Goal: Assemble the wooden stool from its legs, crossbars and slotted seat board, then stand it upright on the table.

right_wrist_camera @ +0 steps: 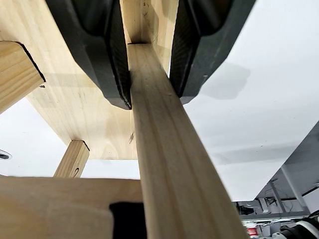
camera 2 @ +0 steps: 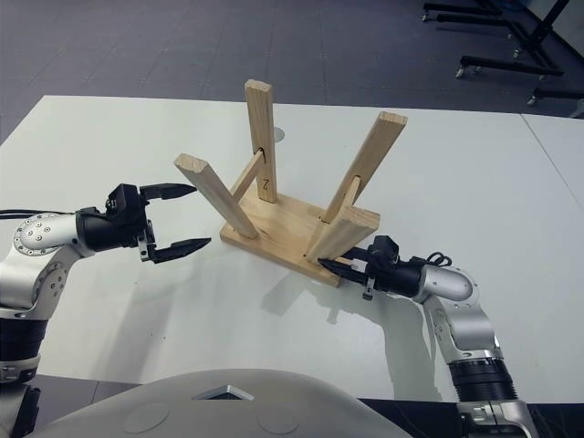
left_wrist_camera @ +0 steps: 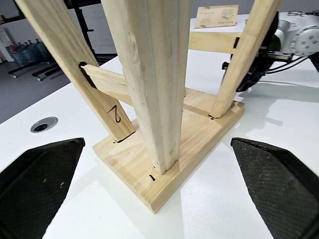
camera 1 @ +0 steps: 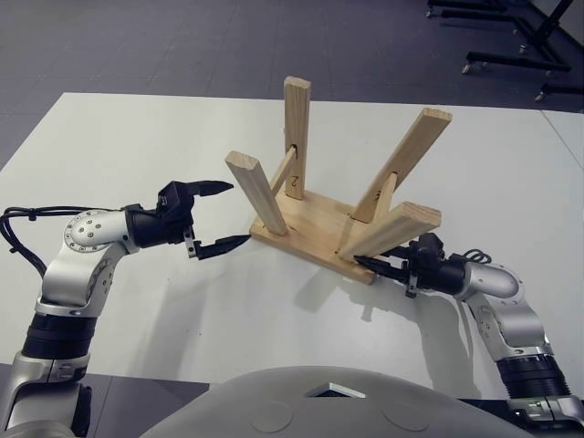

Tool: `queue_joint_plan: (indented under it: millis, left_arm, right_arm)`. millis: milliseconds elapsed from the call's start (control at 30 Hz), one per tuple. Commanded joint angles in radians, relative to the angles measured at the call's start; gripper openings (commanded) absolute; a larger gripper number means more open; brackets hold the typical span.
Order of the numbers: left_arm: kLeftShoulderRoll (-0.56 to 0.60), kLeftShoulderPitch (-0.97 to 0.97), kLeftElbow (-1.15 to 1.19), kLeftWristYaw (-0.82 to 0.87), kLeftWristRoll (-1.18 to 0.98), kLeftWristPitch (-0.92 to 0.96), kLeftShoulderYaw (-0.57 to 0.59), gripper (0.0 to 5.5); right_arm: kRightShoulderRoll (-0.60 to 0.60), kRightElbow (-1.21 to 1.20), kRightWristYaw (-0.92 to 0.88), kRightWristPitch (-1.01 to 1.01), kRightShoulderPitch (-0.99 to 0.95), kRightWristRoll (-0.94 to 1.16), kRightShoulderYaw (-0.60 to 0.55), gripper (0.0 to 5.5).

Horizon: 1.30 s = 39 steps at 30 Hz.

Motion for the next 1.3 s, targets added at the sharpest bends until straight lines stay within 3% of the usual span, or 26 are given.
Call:
queue_joint_plan:
  millis: [33, 300, 633, 933, 1300]
  left_arm:
    - [0.024, 0.007, -0.021, -0.026, 0.005, 0.017, -0.021, 5.40]
    - [0.067, 0.015, -0.035, -0.097, -0.003, 0.097, -0.071, 5.40]
    - [0.143, 0.054, -0.008, -0.156, 0.111, 0.055, -0.158, 5.40]
    - [0.085, -0.012, 0.033, -0.133, 0.111, 0.047, -0.178, 3.93]
    - [0.107, -0.022, 0.049, -0.146, 0.166, 0.020, -0.199, 2.27]
  right_arm:
    - [-0.013, 0.042, 0.075, 0.014, -0.087, 0.004, 0.028, 1.08]
    - [0.008, 0.050, 0.184, 0.031, -0.172, -0.009, 0.123, 1.07]
    - [0.006, 0.077, 0.220, 0.023, -0.199, -0.021, 0.137, 1.07]
    - [0.015, 0.088, 0.223, 0.002, -0.202, -0.034, 0.153, 1.07]
    - [0.026, 0.117, 0.227, -0.021, -0.219, -0.037, 0.152, 1.07]
